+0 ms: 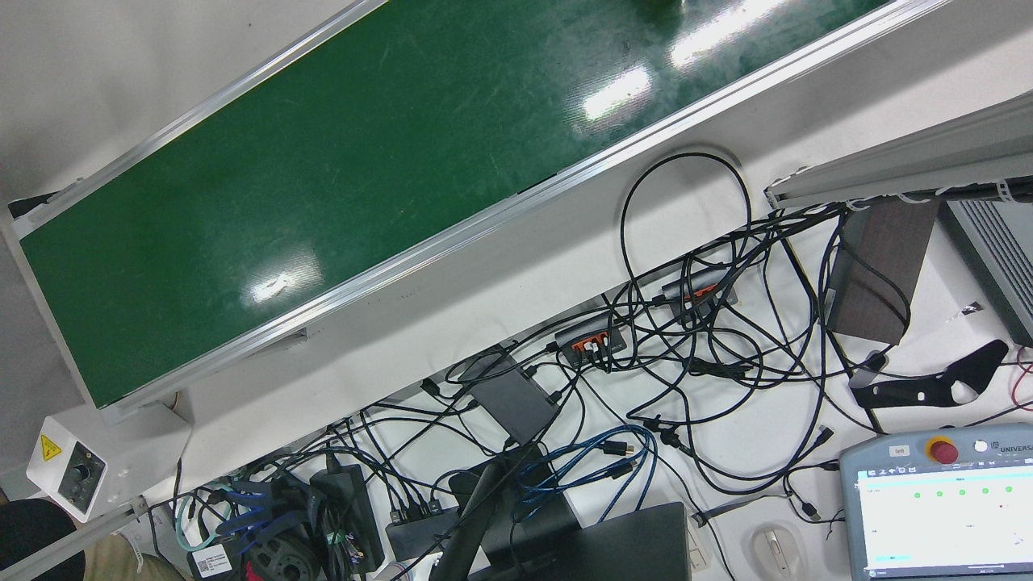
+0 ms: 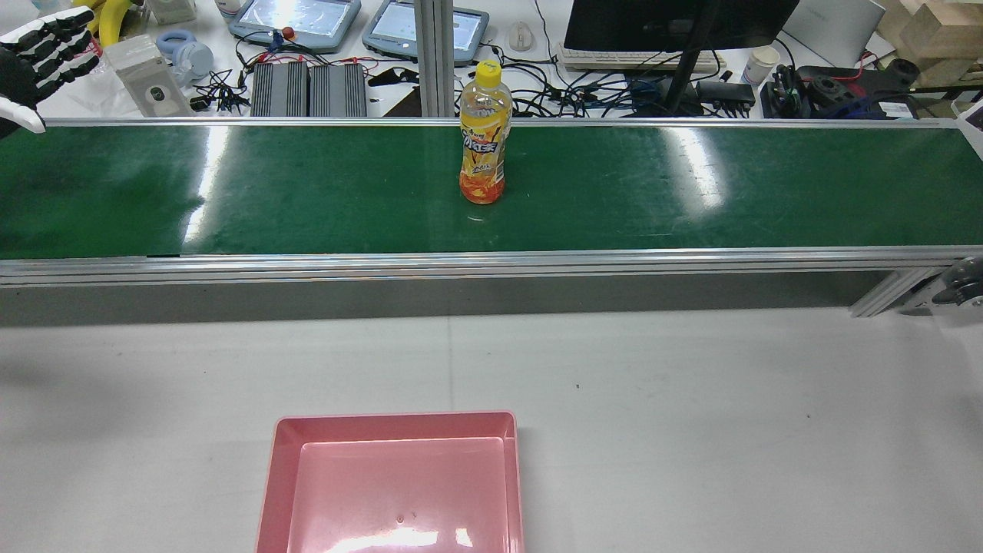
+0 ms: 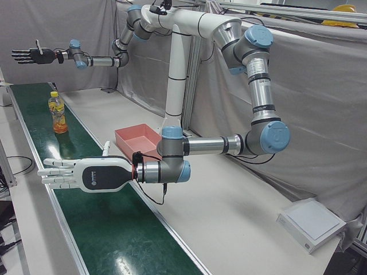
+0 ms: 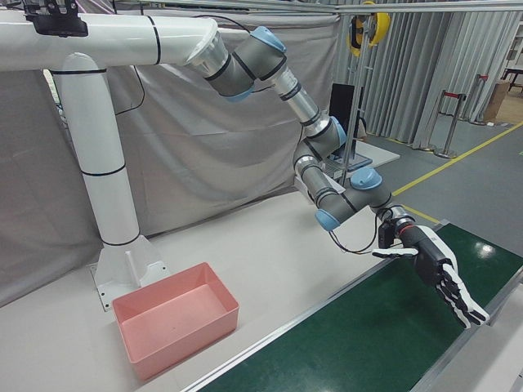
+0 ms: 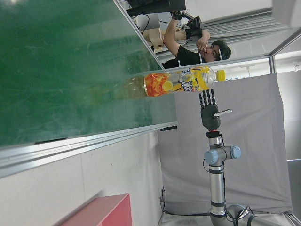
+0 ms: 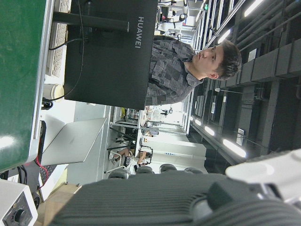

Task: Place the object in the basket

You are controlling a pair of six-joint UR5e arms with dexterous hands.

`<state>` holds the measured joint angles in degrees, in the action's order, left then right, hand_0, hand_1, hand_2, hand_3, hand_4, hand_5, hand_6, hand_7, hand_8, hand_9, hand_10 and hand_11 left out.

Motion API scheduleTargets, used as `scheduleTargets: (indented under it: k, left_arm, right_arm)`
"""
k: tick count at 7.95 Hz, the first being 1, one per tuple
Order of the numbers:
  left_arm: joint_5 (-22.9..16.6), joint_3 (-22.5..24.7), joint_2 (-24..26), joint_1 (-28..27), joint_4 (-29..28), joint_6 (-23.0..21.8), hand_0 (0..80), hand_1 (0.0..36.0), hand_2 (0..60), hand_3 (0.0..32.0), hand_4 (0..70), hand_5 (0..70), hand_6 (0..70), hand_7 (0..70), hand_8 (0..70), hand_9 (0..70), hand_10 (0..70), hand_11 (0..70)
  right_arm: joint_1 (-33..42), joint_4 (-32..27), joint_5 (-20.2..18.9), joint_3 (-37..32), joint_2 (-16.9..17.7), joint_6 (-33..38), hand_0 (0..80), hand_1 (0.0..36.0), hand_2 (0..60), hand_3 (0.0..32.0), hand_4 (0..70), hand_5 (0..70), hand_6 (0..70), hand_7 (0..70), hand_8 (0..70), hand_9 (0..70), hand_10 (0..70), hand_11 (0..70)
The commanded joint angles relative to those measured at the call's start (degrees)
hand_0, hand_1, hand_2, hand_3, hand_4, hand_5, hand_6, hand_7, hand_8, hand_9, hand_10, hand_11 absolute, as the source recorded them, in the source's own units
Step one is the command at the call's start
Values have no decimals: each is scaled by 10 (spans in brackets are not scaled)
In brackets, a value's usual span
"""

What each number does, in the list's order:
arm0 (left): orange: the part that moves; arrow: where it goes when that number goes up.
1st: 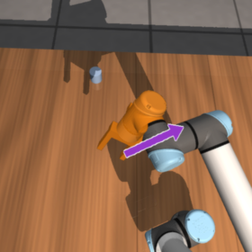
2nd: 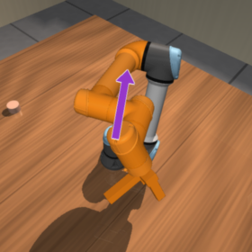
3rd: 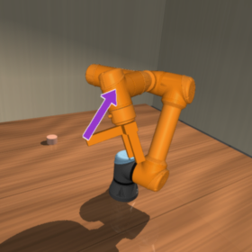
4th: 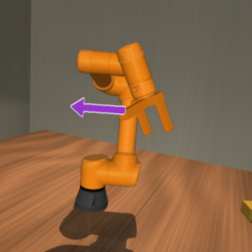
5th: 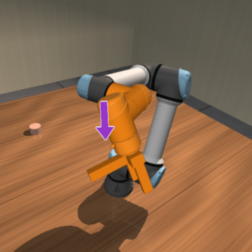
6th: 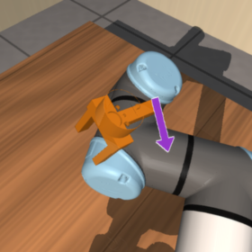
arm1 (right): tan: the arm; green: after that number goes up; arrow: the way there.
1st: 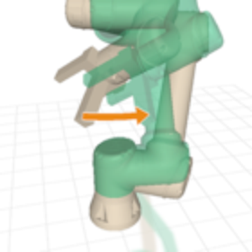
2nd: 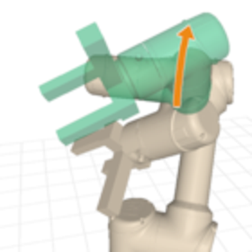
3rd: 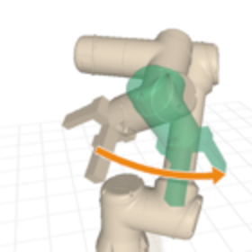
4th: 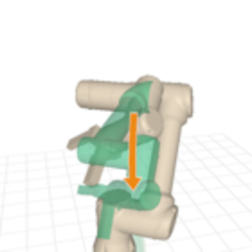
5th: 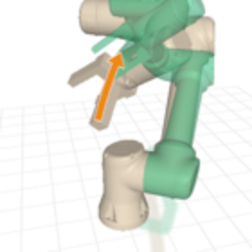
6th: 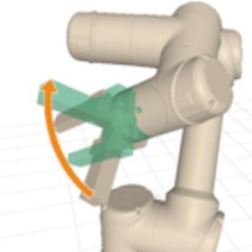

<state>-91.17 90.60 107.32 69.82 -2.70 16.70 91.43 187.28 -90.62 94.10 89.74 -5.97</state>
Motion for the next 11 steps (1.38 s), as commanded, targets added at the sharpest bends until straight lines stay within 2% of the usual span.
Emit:
scheduleTargets:
  k: [1, 5, 6, 7, 8, 10, 11]
  left_arm:
    - [0, 5, 0, 2, 1, 0, 580, 71, 0, 0, 72, 109, 0, 0, 9, 6, 31, 62]
    - [0, 5, 0, 0, 2, 3, 575, 74, 0, 0, 71, 111, 0, 0, 7, 5, 31, 62]
    - [1, 36, 1, -8, 14, 4, 587, 77, 0, 0, 69, 102, 0, 0, 5, 4, 37, 72]
    - [8, 82, -10, -40, 41, -1, 582, 87, 0, 0, 68, 93, 0, 0, 9, 8, 44, 83]
    - [19, 100, -5, -76, 65, -4, 598, 104, 0, 0, 74, 99, 0, 0, 5, 4, 40, 79]
    - [130, 105, -5, -150, 81, -25, 583, 102, 0, 12, 70, 86, 0, 0, 0, 0, 24, 55]
    - [143, 103, 8, -175, 106, -25, 587, 105, 0, 8, 79, 89, 0, 0, 0, 0, 22, 52]
  right_arm:
    - [0, 0, 0, -1, 0, 0, 0, 0, 0, 0, 0, 0, 0, 0, 0, 0, 0, 0]
    - [0, 0, 0, 0, 0, 1, 0, 0, 0, 0, 0, 0, 0, 0, 0, 0, 0, 0]
    - [1, 0, 0, 0, 0, 1, 0, 0, 0, 0, 0, 0, 0, 0, 0, 0, 0, 0]
    - [1, 0, 0, 1, 0, 1, 0, 0, 0, 0, 0, 0, 0, 0, 0, 0, 0, 0]
    - [1, 0, 0, 3, 0, 1, 0, 0, 0, 0, 0, 0, 0, 0, 0, 0, 0, 0]
    - [2, 0, 0, 6, 0, 2, 0, 0, 0, 0, 0, 0, 0, 0, 0, 0, 0, 0]
    - [2, 0, 0, 6, 0, 2, 0, 0, 0, 0, 0, 0, 0, 0, 0, 0, 0, 0]
